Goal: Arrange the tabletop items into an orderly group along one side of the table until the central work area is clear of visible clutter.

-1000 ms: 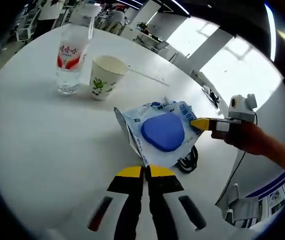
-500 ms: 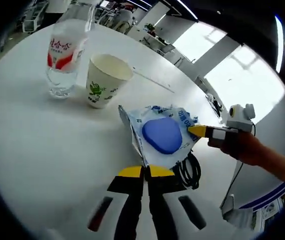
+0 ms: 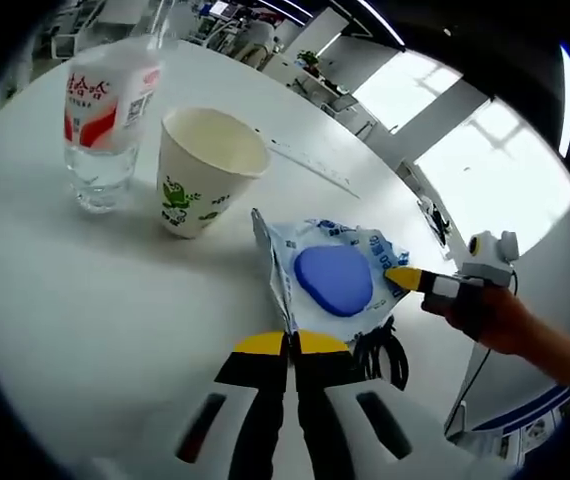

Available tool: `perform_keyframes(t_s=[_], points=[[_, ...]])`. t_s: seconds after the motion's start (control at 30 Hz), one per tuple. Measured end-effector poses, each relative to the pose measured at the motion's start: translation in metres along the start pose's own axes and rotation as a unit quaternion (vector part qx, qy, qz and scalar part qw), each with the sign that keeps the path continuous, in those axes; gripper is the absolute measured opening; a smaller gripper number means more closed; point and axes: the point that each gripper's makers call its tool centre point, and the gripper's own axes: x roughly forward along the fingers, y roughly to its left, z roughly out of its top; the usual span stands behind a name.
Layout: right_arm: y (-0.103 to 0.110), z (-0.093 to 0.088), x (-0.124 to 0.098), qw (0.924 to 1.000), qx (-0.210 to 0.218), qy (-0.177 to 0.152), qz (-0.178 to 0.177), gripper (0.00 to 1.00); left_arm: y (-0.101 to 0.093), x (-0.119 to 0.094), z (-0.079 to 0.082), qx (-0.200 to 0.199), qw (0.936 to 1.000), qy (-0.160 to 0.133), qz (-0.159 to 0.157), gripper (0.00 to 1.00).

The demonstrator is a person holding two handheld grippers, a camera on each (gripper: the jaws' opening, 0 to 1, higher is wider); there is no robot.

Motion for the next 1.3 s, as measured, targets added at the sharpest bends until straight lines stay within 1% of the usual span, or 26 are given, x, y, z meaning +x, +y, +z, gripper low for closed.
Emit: perform_keyframes(t_s=[0.1,0.2,0.33,0.43,0.57,0.67,0.8,0.93,1.0,1.03,1.1,1.23,1.3], points=[[-0.002,0.0,-0.002,1.0,0.001,-0.002,-0.003,0.0,0.0,0.005,0.004,0.001,1.0,-0.002,0.0,0.0],[-0.001,0.003,-0.003,1.0,-0.003,-0.005,-0.004,0.0,0.004,0.008,0.012,-0.007,0.9999,-0.014,0.004,0.0],[0.006,0.01,0.002,0.9999,-0.011,-0.01,-0.001,0.0,0.01,0.008,0.017,-0.019,0.9994,-0.025,0.013,0.0],[0.009,0.012,0.008,0.9998,-0.018,-0.01,0.0,0.0,0.019,0.009,0.025,-0.028,0.9988,-0.036,0.02,0.0],[0.008,0.012,0.016,0.9999,-0.014,-0.006,-0.002,0.0,0.022,0.013,0.025,-0.042,0.9979,-0.04,0.028,0.0],[0.003,0.009,0.021,0.9999,-0.006,0.001,-0.011,0.0,0.024,0.015,0.027,-0.05,0.9974,-0.045,0.027,0.0],[0.0,0.01,0.023,0.9998,0.011,-0.003,-0.017,0.0,0.026,0.018,0.029,-0.063,0.9964,-0.051,0.027,0.0],[-0.002,0.01,0.027,0.9997,0.008,-0.001,-0.023,0.0,0.029,0.021,0.032,-0.076,0.995,-0.057,0.03,0.0],[-0.003,0.011,0.029,0.9997,0.011,-0.001,-0.023,0.0,0.03,0.021,0.037,-0.096,0.9924,-0.071,0.028,0.0],[-0.002,0.014,0.029,0.9996,0.017,-0.009,-0.021,0.0,0.032,0.021,0.04,-0.112,0.9899,-0.083,0.025,0.0],[-0.002,0.015,0.03,0.9994,0.025,-0.012,-0.02,0.01,0.035,0.021,0.04,-0.128,0.9876,-0.086,0.027,0.0],[-0.004,0.014,0.033,0.9993,0.023,-0.011,-0.027,0.0,0.035,0.023,0.04,-0.131,0.9871,-0.088,0.026,0.0],[-0.005,0.014,0.033,0.9992,0.025,-0.013,-0.028,0.0,0.034,0.024,0.042,-0.138,0.9855,-0.095,0.023,0.0]])
